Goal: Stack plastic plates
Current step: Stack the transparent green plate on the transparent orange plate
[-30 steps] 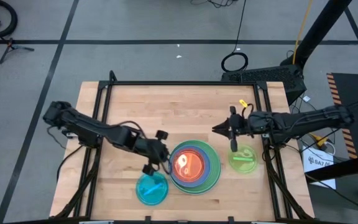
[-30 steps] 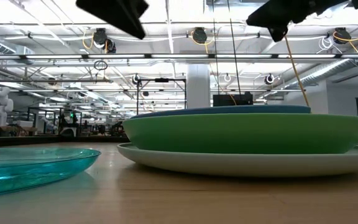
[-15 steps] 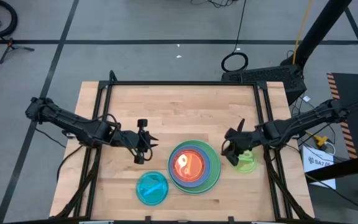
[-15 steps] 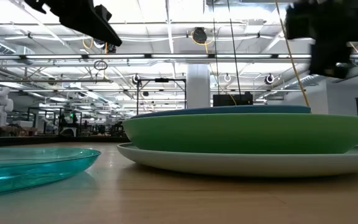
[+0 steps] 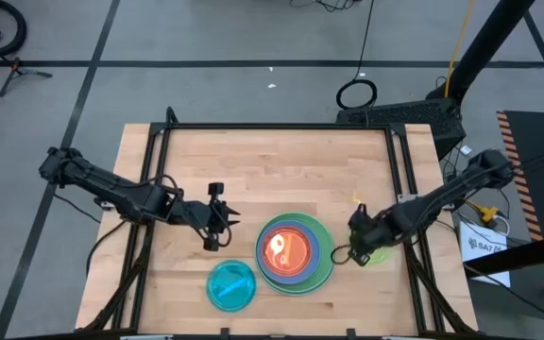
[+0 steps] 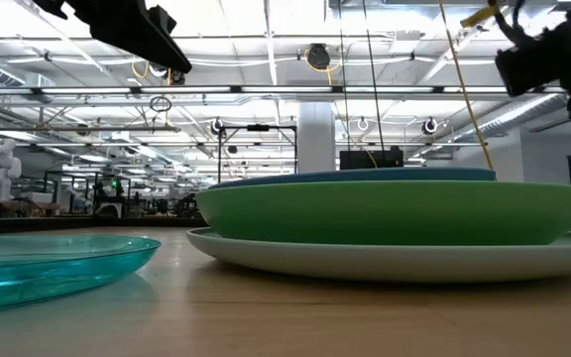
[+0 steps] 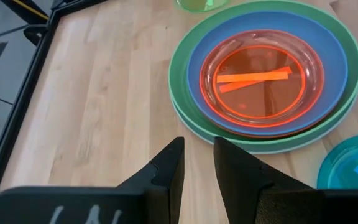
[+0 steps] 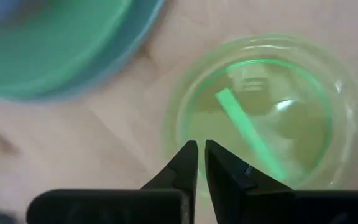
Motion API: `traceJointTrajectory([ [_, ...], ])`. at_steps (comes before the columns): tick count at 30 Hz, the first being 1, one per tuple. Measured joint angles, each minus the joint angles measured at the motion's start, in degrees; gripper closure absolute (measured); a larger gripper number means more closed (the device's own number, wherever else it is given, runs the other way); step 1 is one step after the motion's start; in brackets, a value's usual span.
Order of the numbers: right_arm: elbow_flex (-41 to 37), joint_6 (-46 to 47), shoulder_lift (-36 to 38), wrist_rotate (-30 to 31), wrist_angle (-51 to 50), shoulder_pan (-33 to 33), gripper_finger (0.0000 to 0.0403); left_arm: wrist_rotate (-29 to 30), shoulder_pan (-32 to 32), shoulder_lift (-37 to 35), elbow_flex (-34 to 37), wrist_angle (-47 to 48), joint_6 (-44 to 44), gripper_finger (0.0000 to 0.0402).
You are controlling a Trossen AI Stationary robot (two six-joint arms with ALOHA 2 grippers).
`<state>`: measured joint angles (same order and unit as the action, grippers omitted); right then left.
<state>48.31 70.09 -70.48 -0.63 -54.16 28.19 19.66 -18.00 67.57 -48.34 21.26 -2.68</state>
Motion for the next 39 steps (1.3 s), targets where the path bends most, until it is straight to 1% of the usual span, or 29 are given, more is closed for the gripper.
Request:
traceJointTrajectory([
  [3, 0.0, -7.17, -3.66, -1.04, 2.35, 2.26, 0.0378, -0.02, 0.02, 0.02, -0.02, 0.04, -0.22, 0.0307],
  [6, 0.02, -11.19, -6.07, -1.08, 7.48, 3.62, 0.0364, 0.0, 0.02, 0.02, -0.04, 0.12, -0.44, 0.0307],
  [9, 0.02, -11.67, -8.1, -0.96, 8.18, 4.7, 0.0336, 0.0, 0.02, 0.02, -0.04, 0.39, -0.84, 0.0307],
  [15, 0.0, -12.31, -11.87, -1.0, 5.38, 8.65, 0.028, 0.02, 0.02, 0.02, -0.09, 0.08, -3.35, 0.0307],
  [18, 0.0, -12.24, -12.86, 0.18, 6.18, 10.05, 0.0263, 0.02, 0.02, 0.02, -0.09, 0.03, -3.28, 0.0307],
  [21, -0.17, -11.0, -13.41, 1.73, 6.5, 11.13, 0.0256, 0.02, 0.02, 0.02, -0.09, 0.03, -3.21, 0.0307],
  [26, -1.49, -7.97, -13.79, 4.02, 6.74, 12.05, 0.0257, 0.02, 0.02, 0.02, -0.09, 0.05, -3.19, 0.0307],
  [30, -3.31, -7.16, -13.81, 4.37, 10.32, 12.07, 0.0269, 0.02, 0.02, 0.02, -0.09, 0.39, -3.02, 0.0307],
  [33, -4.5, -7.1, -13.79, 5.34, 13.51, 12.06, 0.0282, 0.02, 0.02, 0.02, -0.09, 0.43, -2.74, 0.0307],
  [39, -4.7, -5.62, -13.79, 5.38, 13.36, 12.06, 0.0327, 0.02, 0.02, 0.02, -0.09, 0.44, -2.49, 0.0307],
])
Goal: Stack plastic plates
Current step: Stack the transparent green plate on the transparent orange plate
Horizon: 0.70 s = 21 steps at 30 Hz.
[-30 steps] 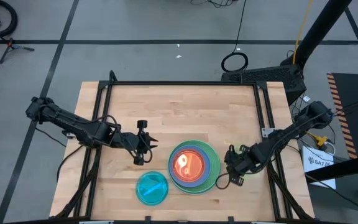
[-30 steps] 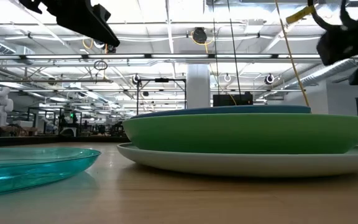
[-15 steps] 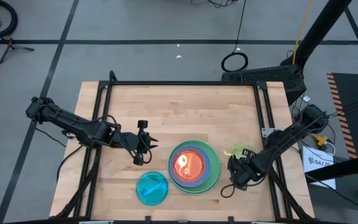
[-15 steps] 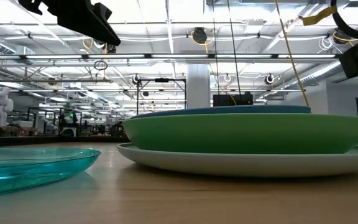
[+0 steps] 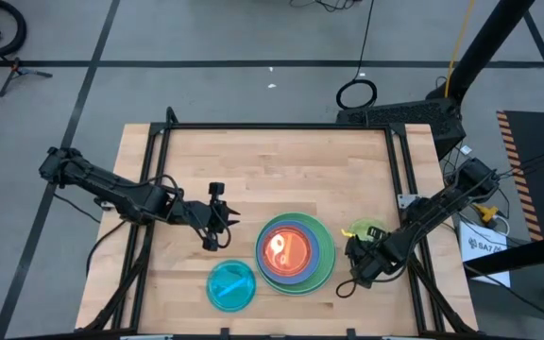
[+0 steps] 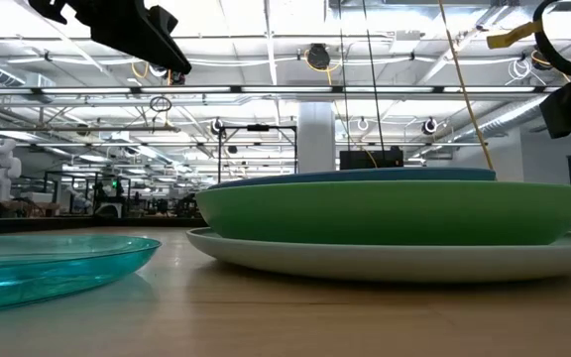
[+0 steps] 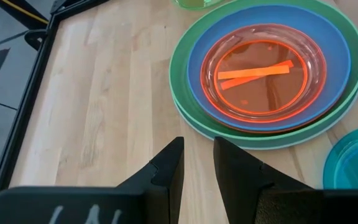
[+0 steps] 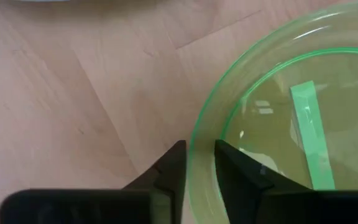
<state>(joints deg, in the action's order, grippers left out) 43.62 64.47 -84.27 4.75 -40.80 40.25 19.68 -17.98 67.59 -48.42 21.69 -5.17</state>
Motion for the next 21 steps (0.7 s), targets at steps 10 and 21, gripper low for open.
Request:
traceJointTrajectory([
  [10, 0.04, -0.04, 0.11, -0.06, 0.57, 0.0, 0.0399, -0.02, 0.0, 0.0, 0.0, -0.02, 0.13, 0.0307],
  [21, 3.52, 0.81, 2.05, -0.24, -5.78, 0.0, 0.04, -0.02, 0.0, 0.0, 0.0, -0.02, 0.44, 0.0307],
])
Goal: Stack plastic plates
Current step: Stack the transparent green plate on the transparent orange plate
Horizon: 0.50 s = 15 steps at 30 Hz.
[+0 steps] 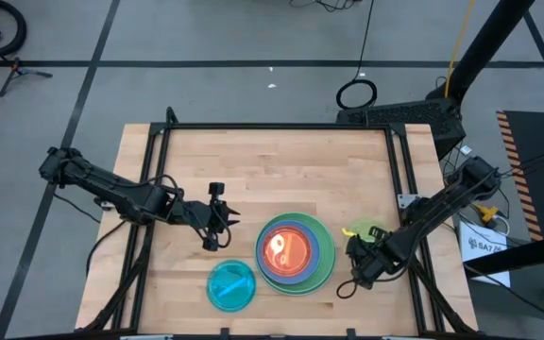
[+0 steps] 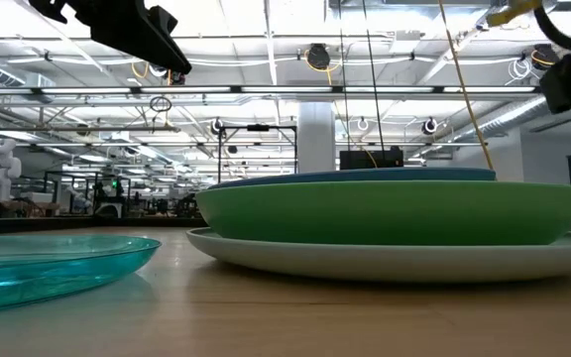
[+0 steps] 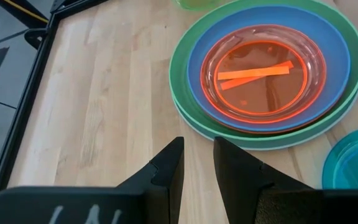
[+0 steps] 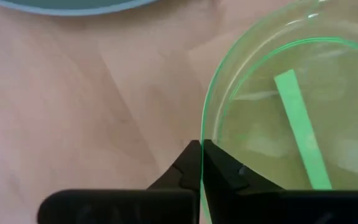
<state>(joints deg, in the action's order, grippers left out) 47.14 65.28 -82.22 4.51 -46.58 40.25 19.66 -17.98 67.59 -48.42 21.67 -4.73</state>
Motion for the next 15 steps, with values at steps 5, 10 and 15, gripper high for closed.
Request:
traceJointTrajectory([
  [5, 4.68, -0.07, 0.53, 2.92, -7.88, -0.01, 0.0401, 0.0, 0.0, 0.0, 0.0, -0.05, 0.13, 0.0307],
  [10, 10.59, -1.16, 0.53, 7.82, -15.03, -0.02, 0.0402, 0.0, 0.0, 0.02, 0.0, -0.09, 0.33, 0.0307],
  [15, 16.5, -3.49, 0.53, 15.14, -17.56, -0.16, 0.0402, -0.01, -0.02, 0.02, -0.02, -0.09, 0.33, 0.0307],
])
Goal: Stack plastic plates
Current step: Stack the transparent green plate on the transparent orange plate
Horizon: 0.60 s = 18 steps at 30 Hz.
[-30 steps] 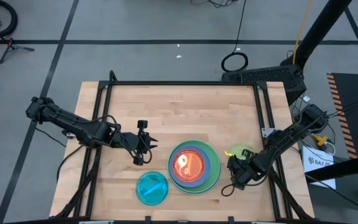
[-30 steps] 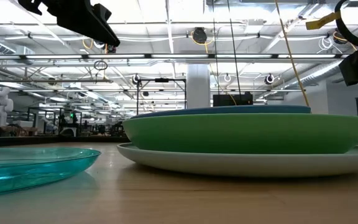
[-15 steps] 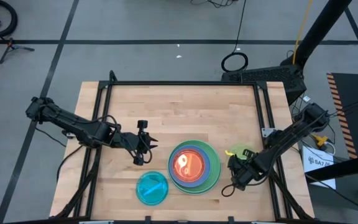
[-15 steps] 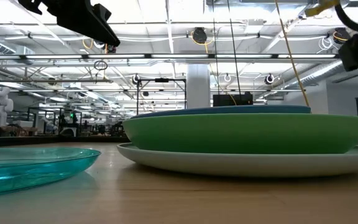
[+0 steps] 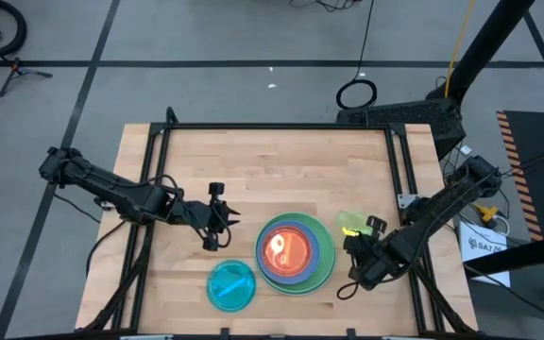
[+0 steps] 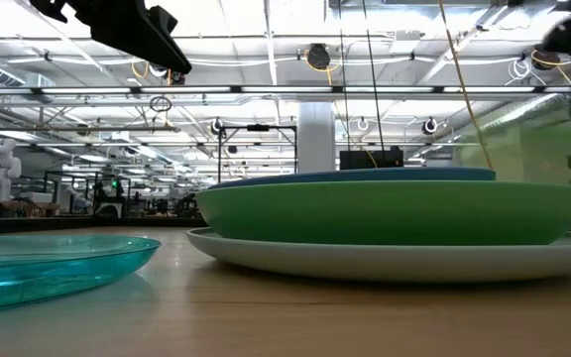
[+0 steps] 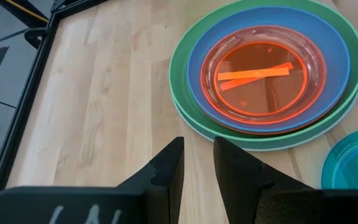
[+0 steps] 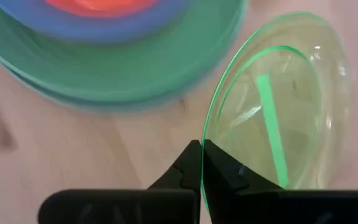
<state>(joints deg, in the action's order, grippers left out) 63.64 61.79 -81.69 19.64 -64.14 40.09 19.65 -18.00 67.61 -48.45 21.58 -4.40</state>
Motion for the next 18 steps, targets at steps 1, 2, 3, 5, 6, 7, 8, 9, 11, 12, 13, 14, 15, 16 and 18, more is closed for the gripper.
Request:
traceJointTrajectory([
  [1, 0.98, -0.71, 0.0, 1.32, 0.24, -0.02, 0.0402, 0.01, 0.02, 0.0, 0.01, 0.0, 0.0, 0.0307],
  [2, 1.9, -1.55, 0.0, 2.72, 0.38, -0.07, 0.0402, 0.01, 0.02, 0.0, 0.02, 0.0, 0.0, 0.0307],
  [3, 2.59, -2.63, 0.01, 3.87, 0.96, -0.16, 0.0402, 0.01, 0.0, 0.0, 0.01, 0.0, 0.0, 0.0307],
  [5, 3.5, -5.15, 0.02, 5.09, 3.53, -0.77, 0.0402, 0.0, 0.01, 0.0, 0.01, 0.01, 0.0, 0.0307],
  [6, 3.7, -6.69, 0.02, 5.75, 5.32, -1.18, 0.0402, 0.01, 0.0, 0.0, 0.0, 0.02, 0.0, 0.0307],
  [7, 3.83, -8.45, 0.02, 6.08, 7.44, -1.67, 0.0402, 0.01, 0.0, 0.0, 0.0, 0.0, 0.0, 0.0307],
  [8, 3.87, -10.35, 0.02, 6.16, 9.48, -2.23, 0.0402, 0.0, 0.01, 0.0, 0.0, 0.02, 0.0, 0.0307],
  [9, 3.9, -12.28, 0.02, 6.14, 11.69, -2.87, 0.0402, -0.01, 0.0, 0.0, 0.0, 0.02, 0.0, 0.0307],
  [11, 3.91, -16.29, -0.39, 6.14, 15.96, -4.23, 0.0402, -0.01, 0.02, 0.0, 0.0, 0.02, 0.0, 0.0307],
  [12, 3.91, -18.55, -0.75, 6.14, 18.3, -4.9, 0.0402, -0.01, 0.02, 0.0, 0.0, 0.02, 0.0, 0.0307],
  [13, 3.91, -20.78, -1.22, 6.08, 20.52, -5.42, 0.0402, -0.01, 0.01, 0.0, 0.0, 0.02, 0.0, 0.0307],
  [14, 3.91, -23.01, -1.77, 5.86, 22.44, -6.05, 0.0402, -0.01, 0.01, 0.0, 0.0, 0.02, 0.0, 0.0307],
  [15, 3.97, -25.05, -2.34, 5.62, 24.24, -6.63, 0.0403, -0.01, 0.01, 0.0, 0.0, 0.01, 0.01, 0.0307],
  [16, 4.37, -26.96, -3.02, 5.2, 25.65, -7.09, 0.0403, -0.01, 0.0, 0.0, 0.0, 0.01, 0.04, 0.0307],
  [18, 5.91, -30.52, -4.74, 4.08, 27.24, -7.92, 0.0403, -0.01, 0.0, 0.0, 0.0, 0.02, 0.06, 0.0307],
])
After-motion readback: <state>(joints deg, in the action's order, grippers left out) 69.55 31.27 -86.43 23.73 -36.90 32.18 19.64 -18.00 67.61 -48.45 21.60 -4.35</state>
